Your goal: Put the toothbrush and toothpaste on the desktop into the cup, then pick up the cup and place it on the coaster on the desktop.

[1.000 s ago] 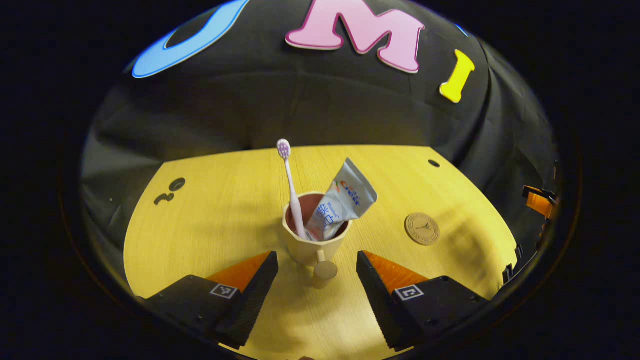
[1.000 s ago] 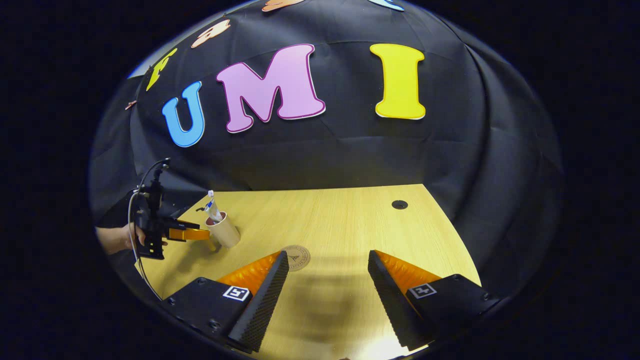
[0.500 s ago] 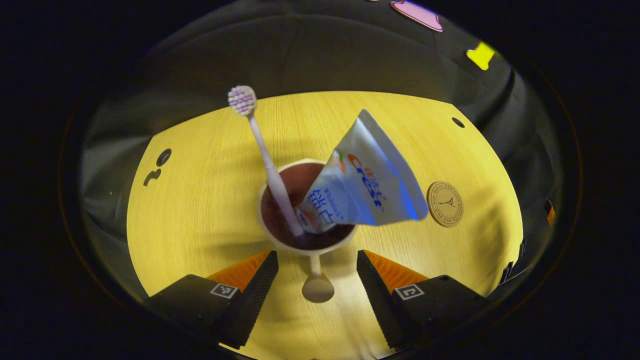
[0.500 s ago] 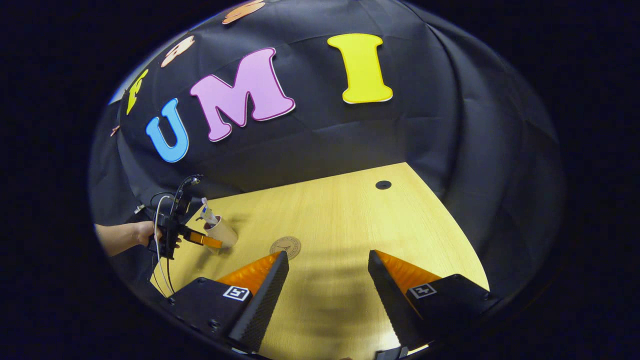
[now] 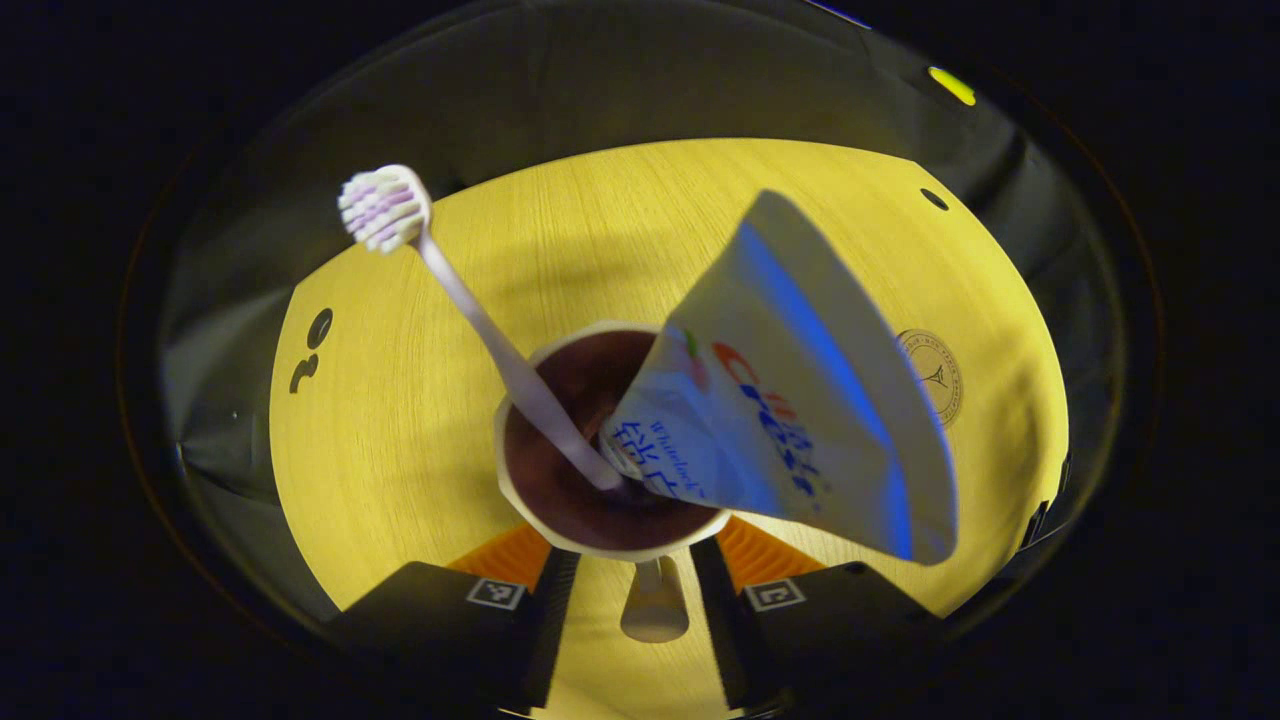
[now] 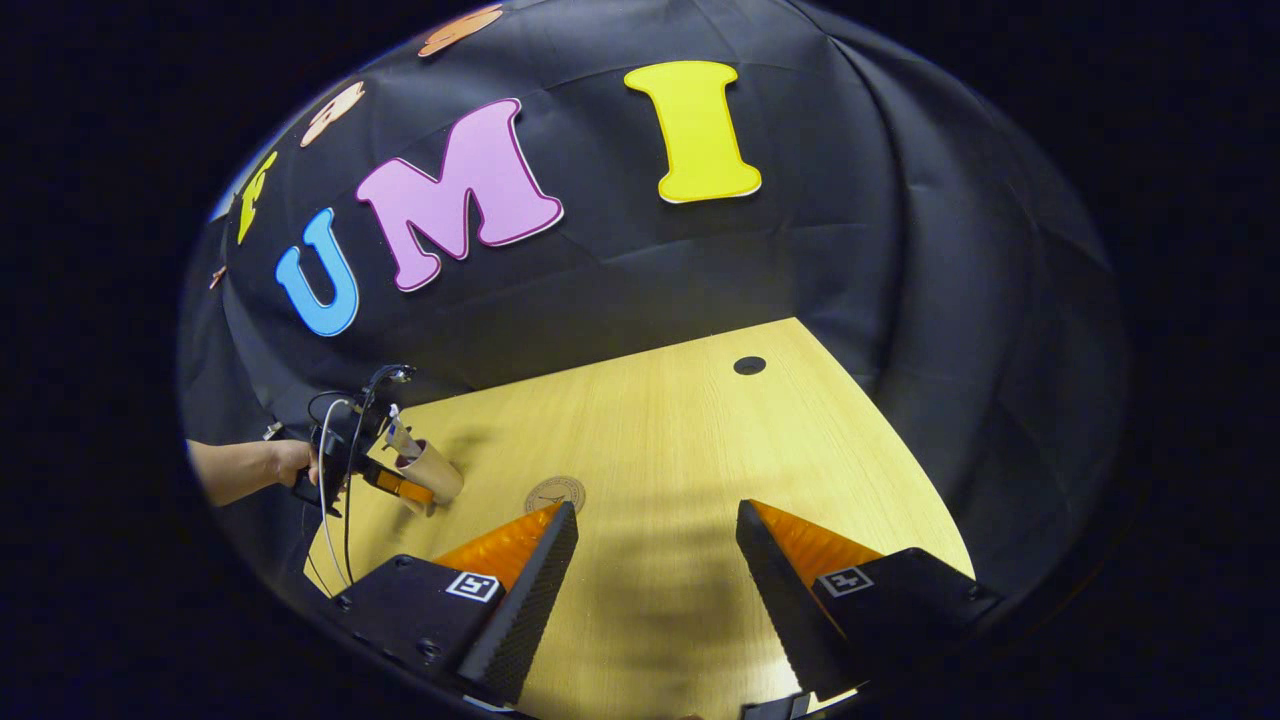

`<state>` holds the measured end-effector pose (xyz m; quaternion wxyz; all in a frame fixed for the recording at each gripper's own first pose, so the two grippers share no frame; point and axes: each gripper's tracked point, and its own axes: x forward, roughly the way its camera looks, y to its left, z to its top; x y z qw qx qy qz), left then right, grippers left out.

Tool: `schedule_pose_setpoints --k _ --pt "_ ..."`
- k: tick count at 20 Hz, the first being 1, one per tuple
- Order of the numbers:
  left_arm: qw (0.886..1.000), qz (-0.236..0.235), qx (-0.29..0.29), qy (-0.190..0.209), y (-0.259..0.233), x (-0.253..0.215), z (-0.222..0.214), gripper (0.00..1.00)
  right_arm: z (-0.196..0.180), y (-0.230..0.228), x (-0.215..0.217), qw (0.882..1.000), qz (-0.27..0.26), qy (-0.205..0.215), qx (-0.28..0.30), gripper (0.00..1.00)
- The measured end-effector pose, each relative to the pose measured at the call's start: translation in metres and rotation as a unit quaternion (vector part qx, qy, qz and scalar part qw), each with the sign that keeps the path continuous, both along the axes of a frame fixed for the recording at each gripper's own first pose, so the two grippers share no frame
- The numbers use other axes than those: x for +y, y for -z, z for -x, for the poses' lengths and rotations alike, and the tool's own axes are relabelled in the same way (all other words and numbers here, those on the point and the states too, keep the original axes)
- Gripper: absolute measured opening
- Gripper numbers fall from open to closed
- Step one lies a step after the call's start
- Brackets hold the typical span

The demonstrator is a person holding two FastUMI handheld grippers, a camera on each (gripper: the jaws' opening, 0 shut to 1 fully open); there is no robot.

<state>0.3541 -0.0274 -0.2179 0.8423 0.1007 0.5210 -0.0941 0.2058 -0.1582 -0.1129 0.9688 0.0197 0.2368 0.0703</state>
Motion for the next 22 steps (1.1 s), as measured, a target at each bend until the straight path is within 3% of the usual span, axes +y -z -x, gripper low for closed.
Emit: schedule_pose_setpoints --k 2,3,6,7,11,14,15,19,20,22 --pt "1.0 0.001 0.012 -0.003 0.003 -0.001 0.005 0.54 0.001 0.003 0.001 1.0 -0.002 0.001 0.006 0.98" --pt "1.0 0.004 0.01 -0.001 0.007 -0.001 0.004 0.37 0.001 0.005 0.002 1.0 -0.002 0.001 0.008 0.98" --pt "1.0 0.007 0.012 -0.001 0.004 -0.002 0.002 0.27 0.001 0.008 0.004 1.0 0.001 0.004 0.01 0.98" --pt "1.0 0.009 0.01 -0.006 0.004 -0.002 0.002 0.31 0.0 0.007 0.005 1.0 0.001 0.005 0.01 0.98" --pt "1.0 0.019 -0.002 -0.01 0.003 -0.003 0.002 0.28 0.001 0.009 0.009 1.0 0.004 0.011 0.009 0.98" --pt "0.999 0.029 -0.013 -0.013 0.002 -0.007 0.004 0.31 0.002 0.009 0.01 1.0 0.006 0.013 0.008 0.98" --pt "0.999 0.028 -0.018 -0.01 0.0 -0.008 0.004 0.27 0.002 0.009 0.009 1.0 0.008 0.014 0.007 0.98" --pt "0.999 0.02 -0.04 0.024 -0.023 -0.026 0.004 0.27 0.002 0.006 -0.001 1.0 0.015 0.021 0.003 0.98" --pt "0.998 0.021 -0.044 0.036 -0.03 -0.034 0.005 0.31 0.002 0.005 -0.004 1.0 0.015 0.023 0.003 0.98" --pt "0.996 0.025 -0.052 0.062 -0.042 -0.058 0.006 0.27 0.002 0.005 -0.009 1.0 0.014 0.027 0.002 0.98"
